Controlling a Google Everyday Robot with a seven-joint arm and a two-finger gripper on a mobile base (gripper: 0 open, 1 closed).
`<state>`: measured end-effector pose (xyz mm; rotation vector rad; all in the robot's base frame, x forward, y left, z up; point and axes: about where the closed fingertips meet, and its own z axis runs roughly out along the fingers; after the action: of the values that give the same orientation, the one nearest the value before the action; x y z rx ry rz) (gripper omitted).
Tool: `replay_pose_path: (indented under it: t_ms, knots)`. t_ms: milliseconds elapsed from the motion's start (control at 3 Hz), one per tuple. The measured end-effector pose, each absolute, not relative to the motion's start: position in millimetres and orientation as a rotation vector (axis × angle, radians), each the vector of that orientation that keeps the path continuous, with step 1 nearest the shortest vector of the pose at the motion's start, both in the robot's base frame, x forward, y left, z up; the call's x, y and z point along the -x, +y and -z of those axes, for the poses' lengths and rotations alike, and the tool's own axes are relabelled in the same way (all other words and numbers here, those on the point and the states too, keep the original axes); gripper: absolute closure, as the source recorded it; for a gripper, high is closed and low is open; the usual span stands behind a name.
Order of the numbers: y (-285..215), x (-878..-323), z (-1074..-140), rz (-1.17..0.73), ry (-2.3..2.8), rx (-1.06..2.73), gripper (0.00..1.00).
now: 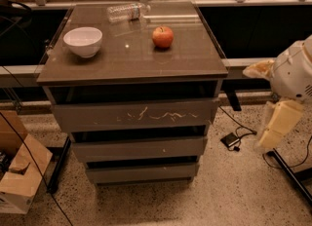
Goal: Open bottom drawer
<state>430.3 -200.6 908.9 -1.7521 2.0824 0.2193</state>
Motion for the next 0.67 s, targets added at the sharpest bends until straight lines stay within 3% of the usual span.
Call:
replay_pose_path:
  t_ms: [667]
  knots:
    - [-173,-449,-816,-0.659,1.964,1.573,0.00]
